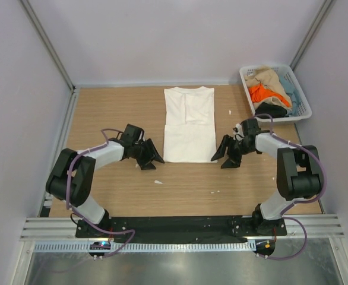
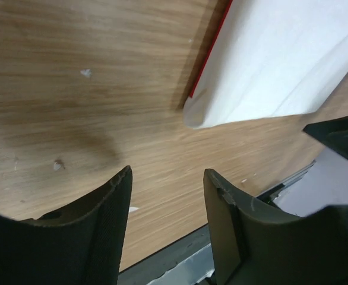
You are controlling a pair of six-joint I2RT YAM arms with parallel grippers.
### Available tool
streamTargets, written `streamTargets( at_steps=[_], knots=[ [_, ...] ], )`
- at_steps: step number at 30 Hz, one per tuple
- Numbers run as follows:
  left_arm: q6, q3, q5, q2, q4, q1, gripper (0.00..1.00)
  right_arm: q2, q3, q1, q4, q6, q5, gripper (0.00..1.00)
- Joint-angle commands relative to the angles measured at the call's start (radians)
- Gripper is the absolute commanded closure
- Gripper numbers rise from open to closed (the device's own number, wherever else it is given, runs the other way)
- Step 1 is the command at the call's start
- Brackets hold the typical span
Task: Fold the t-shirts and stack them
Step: Fold the tshirt
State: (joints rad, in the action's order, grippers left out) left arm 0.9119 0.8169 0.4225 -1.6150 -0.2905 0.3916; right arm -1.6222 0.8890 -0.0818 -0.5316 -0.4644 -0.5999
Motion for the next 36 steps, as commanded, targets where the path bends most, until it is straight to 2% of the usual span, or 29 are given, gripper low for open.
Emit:
streamTargets(
  at_steps=[1,5,13,18,26,32,36],
  knots=[
    [0.102,0.037,-0.066,-0.022,0.109,0.010,0.47,0.054,-0.054,-0.016,0.114,-0.063,-0.009,0.34],
    [0.194,0.024,-0.113,-0.043,0.146,0.010,0.48,0.059,-0.128,-0.026,0.209,-0.123,-0.001,0.35],
    [0.453,-0.054,-0.111,-0.098,0.286,0.016,0.54,0.041,-0.185,-0.024,0.367,-0.249,0.012,0.47],
    [0.515,-0.087,-0.142,-0.083,0.287,0.036,0.54,0.035,-0.176,-0.024,0.366,-0.253,0.035,0.48],
    [0.582,-0.102,-0.203,-0.065,0.195,0.043,0.57,0.036,-0.226,-0.022,0.435,-0.341,0.069,0.48],
    [0.631,-0.113,-0.205,-0.094,0.230,0.043,0.61,0.062,-0.291,-0.022,0.504,-0.421,0.104,0.54],
    [0.668,-0.127,-0.199,-0.108,0.272,0.044,0.66,0.070,-0.311,-0.024,0.506,-0.442,0.120,0.54]
  ],
)
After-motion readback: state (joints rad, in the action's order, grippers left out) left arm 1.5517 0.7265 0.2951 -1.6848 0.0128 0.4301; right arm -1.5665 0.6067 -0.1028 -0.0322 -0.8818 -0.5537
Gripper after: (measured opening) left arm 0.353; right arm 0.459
